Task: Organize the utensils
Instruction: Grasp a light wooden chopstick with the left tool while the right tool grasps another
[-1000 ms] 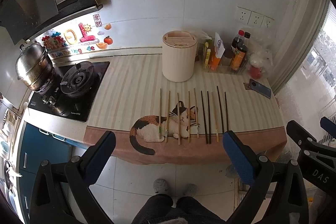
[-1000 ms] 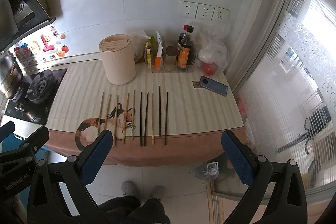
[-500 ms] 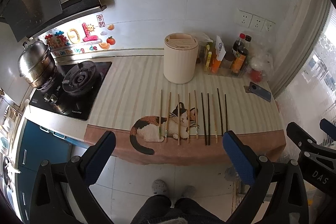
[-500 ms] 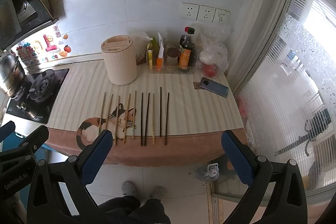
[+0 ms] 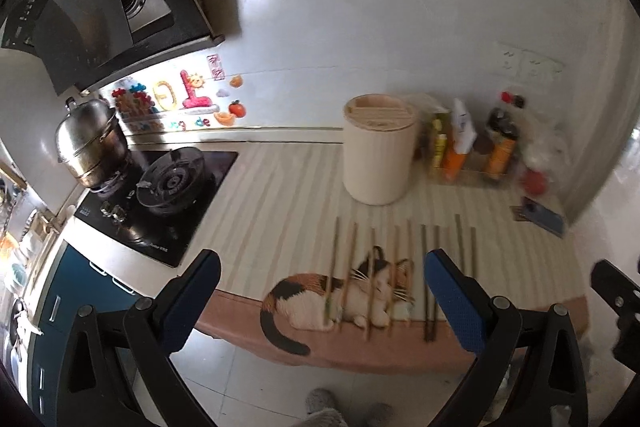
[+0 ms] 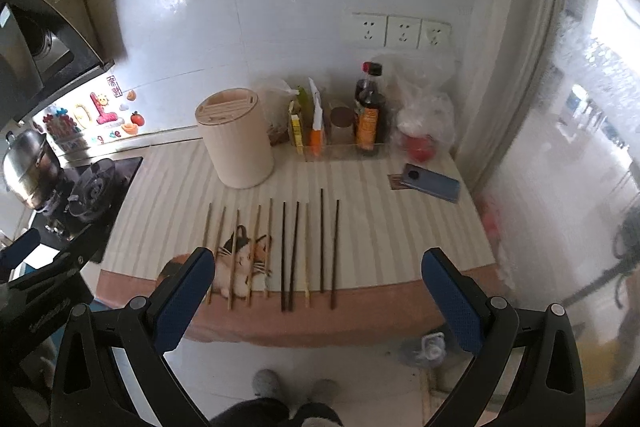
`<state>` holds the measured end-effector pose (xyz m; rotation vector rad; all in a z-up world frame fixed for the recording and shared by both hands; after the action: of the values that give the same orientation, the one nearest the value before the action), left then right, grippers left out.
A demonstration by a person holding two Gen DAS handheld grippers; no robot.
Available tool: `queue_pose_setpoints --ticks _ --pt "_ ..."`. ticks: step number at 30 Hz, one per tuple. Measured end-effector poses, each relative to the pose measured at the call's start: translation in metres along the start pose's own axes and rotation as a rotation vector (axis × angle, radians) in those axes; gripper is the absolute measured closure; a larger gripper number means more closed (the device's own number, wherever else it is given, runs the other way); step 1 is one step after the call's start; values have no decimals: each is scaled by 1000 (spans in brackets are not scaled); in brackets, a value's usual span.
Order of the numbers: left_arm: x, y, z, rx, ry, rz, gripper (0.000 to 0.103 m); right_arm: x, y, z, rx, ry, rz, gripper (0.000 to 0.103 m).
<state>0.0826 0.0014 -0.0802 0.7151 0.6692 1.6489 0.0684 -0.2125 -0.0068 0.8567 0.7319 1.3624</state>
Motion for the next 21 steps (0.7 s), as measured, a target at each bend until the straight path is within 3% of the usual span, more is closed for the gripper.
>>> queue_pose_setpoints --ticks 3,11,17,21 --pt "-1 -32 -2 18 -1 40 0 -3 -40 -1 16 -7 -5 5" --pt "1 -128 -4 116 -12 92 0 1 -146 -9 120 8 -13 35" --pt "8 -213 -19 293 -33 77 0 5 -222 -15 220 -23 13 64" --pt "10 -262 -34 418 -36 11 11 7 -267 -17 287 -58 16 70"
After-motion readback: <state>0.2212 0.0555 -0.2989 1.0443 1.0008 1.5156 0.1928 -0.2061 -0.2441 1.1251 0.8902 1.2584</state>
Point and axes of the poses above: each gripper's, at about its wrist camera, not at the fingertips, and y roughly against the way its jaws point, x to its left, z to its top, the point moved 7 cm from there along -y, roughly the way its jaws point, and after that the axes turned 2 degrees about x, right-handed, at the moved point
